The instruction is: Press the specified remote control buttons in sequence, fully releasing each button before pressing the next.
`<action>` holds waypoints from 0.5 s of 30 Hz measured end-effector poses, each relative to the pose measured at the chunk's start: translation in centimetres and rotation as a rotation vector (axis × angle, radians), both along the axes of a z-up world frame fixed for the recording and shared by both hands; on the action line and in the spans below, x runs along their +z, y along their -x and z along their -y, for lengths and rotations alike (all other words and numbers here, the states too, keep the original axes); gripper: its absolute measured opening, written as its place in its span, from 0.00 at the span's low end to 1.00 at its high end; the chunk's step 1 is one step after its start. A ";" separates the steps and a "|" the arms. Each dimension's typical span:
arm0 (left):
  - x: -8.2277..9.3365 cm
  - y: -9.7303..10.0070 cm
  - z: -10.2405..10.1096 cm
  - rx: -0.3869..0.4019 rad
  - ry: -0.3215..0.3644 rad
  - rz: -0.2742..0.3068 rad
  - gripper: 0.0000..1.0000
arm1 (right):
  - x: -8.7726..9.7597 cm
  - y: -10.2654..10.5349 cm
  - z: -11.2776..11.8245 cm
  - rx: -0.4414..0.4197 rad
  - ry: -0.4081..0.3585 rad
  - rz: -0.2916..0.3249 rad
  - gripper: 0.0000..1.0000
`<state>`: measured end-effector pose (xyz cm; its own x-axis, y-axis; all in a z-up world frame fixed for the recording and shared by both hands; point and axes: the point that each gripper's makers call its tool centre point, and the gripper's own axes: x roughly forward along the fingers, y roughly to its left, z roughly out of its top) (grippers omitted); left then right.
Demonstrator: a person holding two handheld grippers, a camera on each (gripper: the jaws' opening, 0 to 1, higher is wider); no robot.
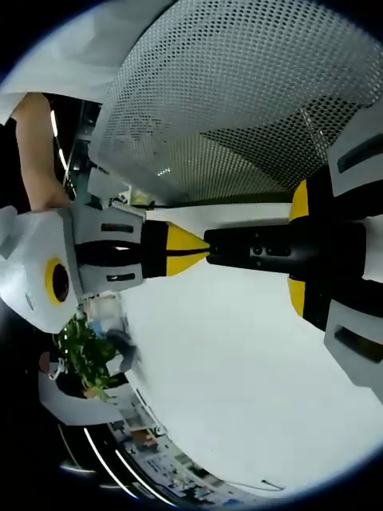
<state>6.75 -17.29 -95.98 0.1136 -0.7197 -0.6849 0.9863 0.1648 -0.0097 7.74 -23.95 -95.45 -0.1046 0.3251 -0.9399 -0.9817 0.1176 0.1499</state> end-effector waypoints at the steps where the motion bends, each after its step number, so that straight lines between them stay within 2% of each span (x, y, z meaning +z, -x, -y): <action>1: 0.0 0.0 0.0 0.000 0.000 0.000 0.24 | 0.0 0.0 0.0 -0.002 -0.001 0.000 0.00; 7: 0.0 0.0 0.0 -0.001 0.001 0.000 0.24 | 0.1 0.2 0.1 -0.010 -0.029 0.026 0.00; 11: 0.0 -0.1 0.0 0.000 0.000 0.000 0.24 | 0.2 0.0 0.0 -0.082 -0.075 0.032 0.00; 15: 0.0 -0.1 0.0 -0.001 -0.001 0.000 0.24 | 0.3 0.1 0.0 -0.089 -0.103 0.052 0.00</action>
<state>6.83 -17.26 -95.95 0.1135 -0.7192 -0.6854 0.9864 0.1643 -0.0091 7.62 -23.94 -95.15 -0.0232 0.4261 -0.9044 -0.9747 0.1915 0.1152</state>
